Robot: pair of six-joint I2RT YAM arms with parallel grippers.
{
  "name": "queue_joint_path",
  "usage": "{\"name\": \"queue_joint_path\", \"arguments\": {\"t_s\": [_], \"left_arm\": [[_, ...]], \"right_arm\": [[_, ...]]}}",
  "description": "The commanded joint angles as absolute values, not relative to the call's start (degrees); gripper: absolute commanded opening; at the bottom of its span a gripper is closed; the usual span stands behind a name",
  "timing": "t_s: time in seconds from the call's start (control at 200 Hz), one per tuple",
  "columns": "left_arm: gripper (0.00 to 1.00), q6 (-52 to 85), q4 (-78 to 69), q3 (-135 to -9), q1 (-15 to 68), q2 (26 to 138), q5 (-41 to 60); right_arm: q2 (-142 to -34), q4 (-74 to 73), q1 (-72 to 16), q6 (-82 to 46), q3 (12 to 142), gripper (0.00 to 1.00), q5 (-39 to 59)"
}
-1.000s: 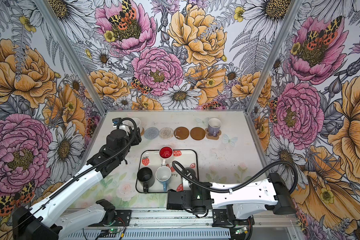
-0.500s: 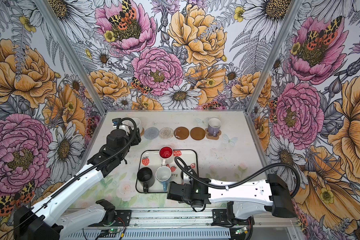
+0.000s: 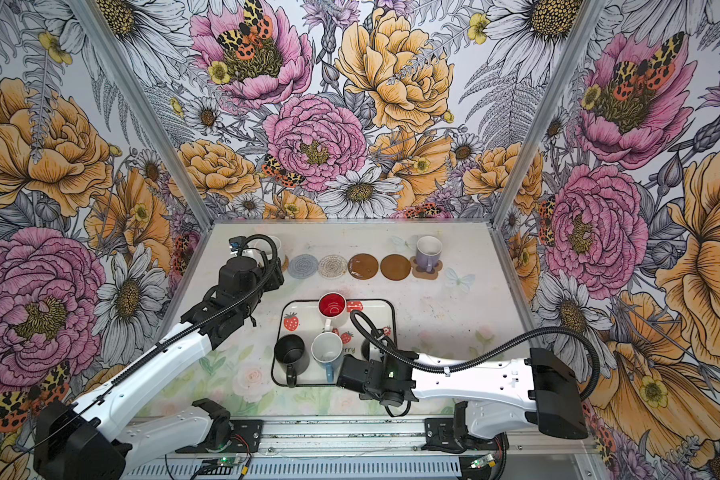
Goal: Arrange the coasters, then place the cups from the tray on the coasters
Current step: 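Lower the open right gripper into the grey mug on the tray, then open the right gripper inside the grey mug to grip its rim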
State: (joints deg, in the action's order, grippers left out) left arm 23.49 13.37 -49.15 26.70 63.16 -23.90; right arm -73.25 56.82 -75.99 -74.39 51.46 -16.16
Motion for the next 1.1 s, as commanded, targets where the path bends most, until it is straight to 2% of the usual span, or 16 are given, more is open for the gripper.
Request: {"name": "queue_joint_path", "arguments": {"t_s": [0.0,0.685,0.901,1.096], "left_arm": [[0.70,24.17,11.34,-48.71,26.13,63.36,-22.51],[0.69,24.17,11.07,-49.09,25.49,65.04,-21.86],[0.68,24.18,11.07,-49.13,25.32,65.17,-21.77],[0.68,24.21,11.16,-49.13,25.31,65.14,-21.75]], "right_arm": [[-73.44,56.14,-75.12,-72.72,50.94,0.39,-16.00],[-78.88,55.99,-70.15,-65.83,53.45,0.26,-14.34],[-79.95,55.72,-69.27,-64.45,53.91,0.15,-14.07],[-80.60,55.72,-69.17,-63.98,54.29,0.00,-13.63]]}}
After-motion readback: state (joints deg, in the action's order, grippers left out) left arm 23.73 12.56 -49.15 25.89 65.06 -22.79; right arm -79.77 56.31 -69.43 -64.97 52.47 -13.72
